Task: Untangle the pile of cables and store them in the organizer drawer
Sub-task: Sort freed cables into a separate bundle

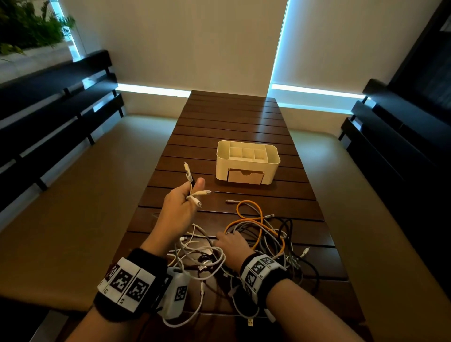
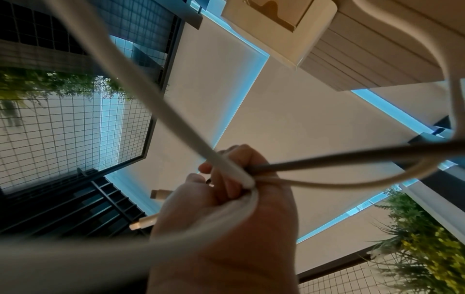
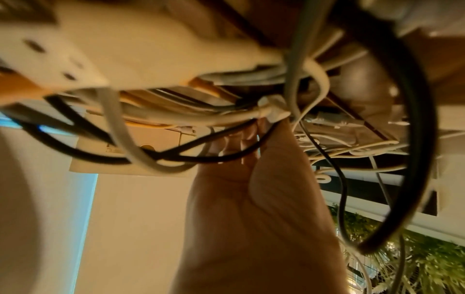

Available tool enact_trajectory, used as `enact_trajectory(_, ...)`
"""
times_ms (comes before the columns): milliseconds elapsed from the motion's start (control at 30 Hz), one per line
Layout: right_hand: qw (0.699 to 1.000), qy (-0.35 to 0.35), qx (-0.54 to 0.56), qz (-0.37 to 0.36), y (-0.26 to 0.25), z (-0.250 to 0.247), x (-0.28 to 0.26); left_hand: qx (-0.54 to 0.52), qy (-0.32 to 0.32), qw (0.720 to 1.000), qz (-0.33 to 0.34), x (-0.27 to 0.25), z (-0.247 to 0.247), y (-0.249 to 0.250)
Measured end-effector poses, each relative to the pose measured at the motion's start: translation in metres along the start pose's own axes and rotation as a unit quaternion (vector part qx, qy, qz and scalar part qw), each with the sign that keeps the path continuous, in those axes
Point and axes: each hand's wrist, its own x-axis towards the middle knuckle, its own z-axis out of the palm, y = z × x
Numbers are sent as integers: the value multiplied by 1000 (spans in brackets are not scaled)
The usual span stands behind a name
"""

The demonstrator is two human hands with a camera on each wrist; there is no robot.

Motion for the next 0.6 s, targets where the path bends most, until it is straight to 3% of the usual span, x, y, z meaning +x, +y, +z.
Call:
enact_trajectory(233,999,-41,-10,-21,8,-3,6,-8,-3,1000,0,-6,-4,-1)
enact_trajectory(433,989,-36,-98,-106,10,-3,0,-9,4,1000,-2,-8,-13,-7)
enact_trajectory(600,984,-49,-147,-87,3,-5,-5,-14,15,1000,7,-10,-16,-8)
